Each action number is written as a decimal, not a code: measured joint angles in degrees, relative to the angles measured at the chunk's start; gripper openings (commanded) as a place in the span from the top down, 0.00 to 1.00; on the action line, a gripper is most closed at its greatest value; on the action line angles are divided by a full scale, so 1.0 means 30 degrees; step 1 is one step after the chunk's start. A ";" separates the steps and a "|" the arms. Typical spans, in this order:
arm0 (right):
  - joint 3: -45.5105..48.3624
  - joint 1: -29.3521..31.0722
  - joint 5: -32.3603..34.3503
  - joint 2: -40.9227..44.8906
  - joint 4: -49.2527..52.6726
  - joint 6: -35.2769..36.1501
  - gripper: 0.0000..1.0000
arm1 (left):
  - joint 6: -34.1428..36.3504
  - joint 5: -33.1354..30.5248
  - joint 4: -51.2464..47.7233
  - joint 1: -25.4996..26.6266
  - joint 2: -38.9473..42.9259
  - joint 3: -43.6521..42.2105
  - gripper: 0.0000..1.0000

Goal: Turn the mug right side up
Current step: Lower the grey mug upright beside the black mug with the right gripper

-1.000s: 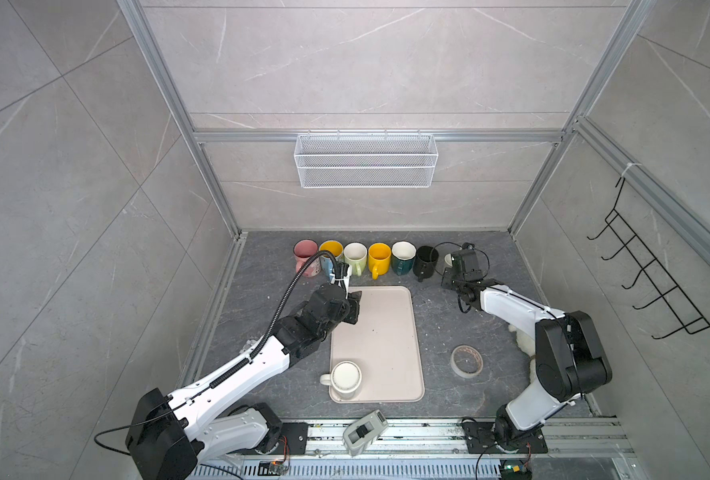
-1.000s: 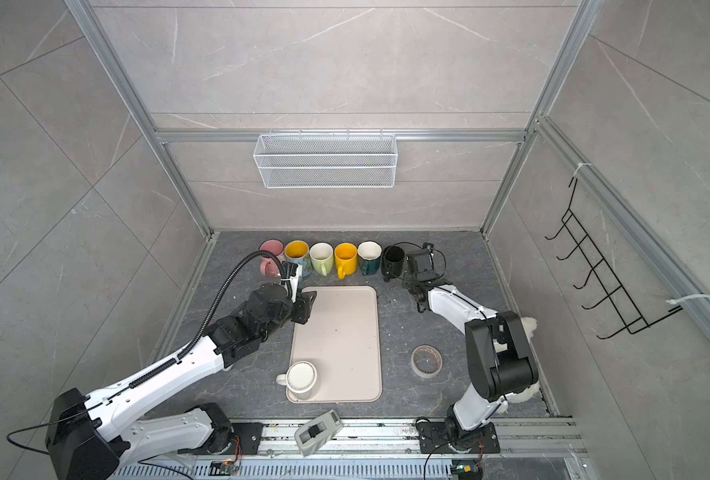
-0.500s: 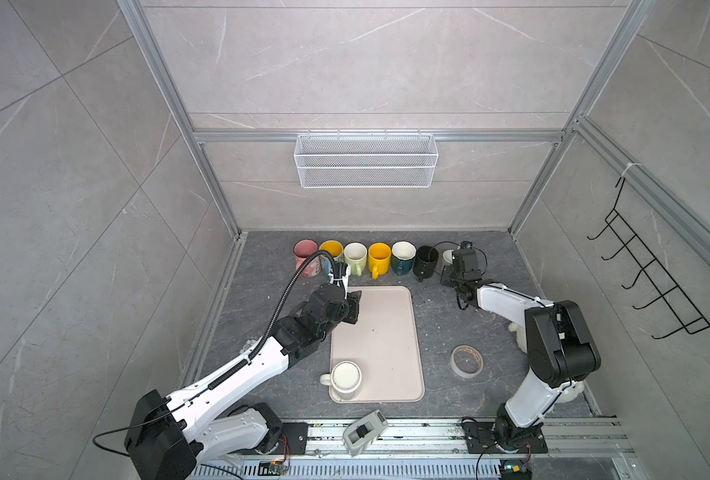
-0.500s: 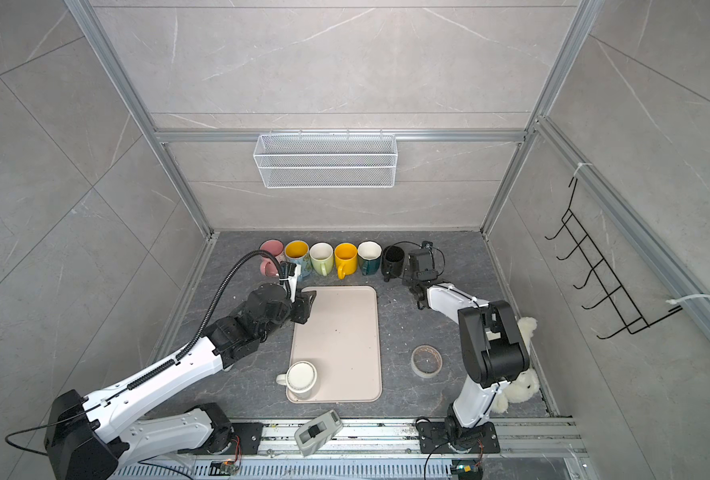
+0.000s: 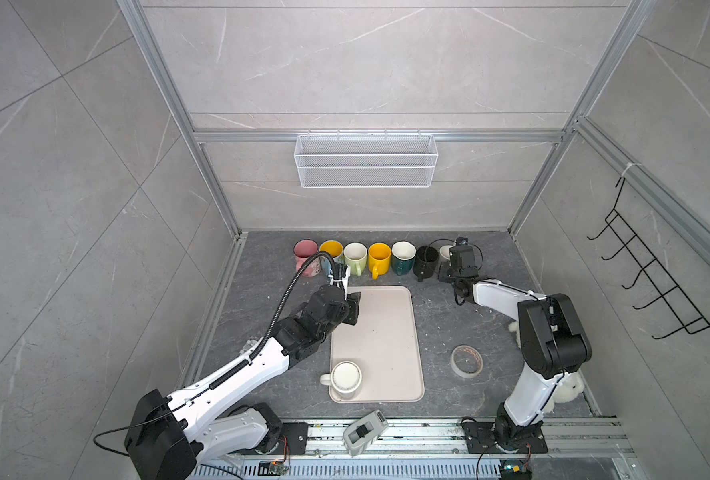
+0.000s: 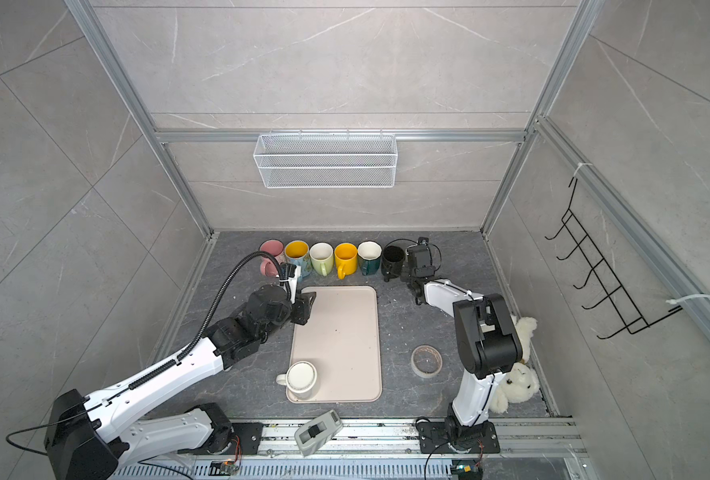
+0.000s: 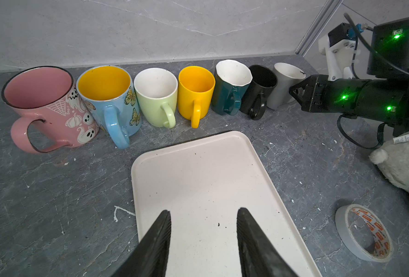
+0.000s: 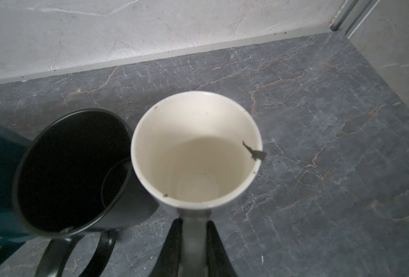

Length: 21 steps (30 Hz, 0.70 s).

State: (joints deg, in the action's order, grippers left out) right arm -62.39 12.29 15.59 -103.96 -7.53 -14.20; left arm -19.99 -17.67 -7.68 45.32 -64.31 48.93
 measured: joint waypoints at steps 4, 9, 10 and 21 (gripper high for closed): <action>0.0000 0.0000 0.0000 0.0000 0.0007 0.0168 1.00 | -0.0007 0.0000 0.0007 0.0000 0.0000 0.0000 0.52; 0.0000 0.0000 0.0000 0.0000 0.0022 0.0182 0.91 | -0.0007 0.0007 0.0007 0.0000 0.0000 0.0000 0.52; 0.0000 0.0000 0.0000 0.0000 0.0022 0.0182 0.89 | -0.0007 0.0007 0.0007 0.0000 0.0000 0.0000 0.52; 0.0073 0.0000 0.0080 0.0051 -0.0015 0.0095 0.73 | -0.0007 0.0007 0.0022 0.0000 0.0000 0.0000 0.52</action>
State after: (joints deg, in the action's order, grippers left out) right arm -62.17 12.29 15.84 -103.81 -7.57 -13.91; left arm -20.01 -17.65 -7.62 45.32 -64.31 48.93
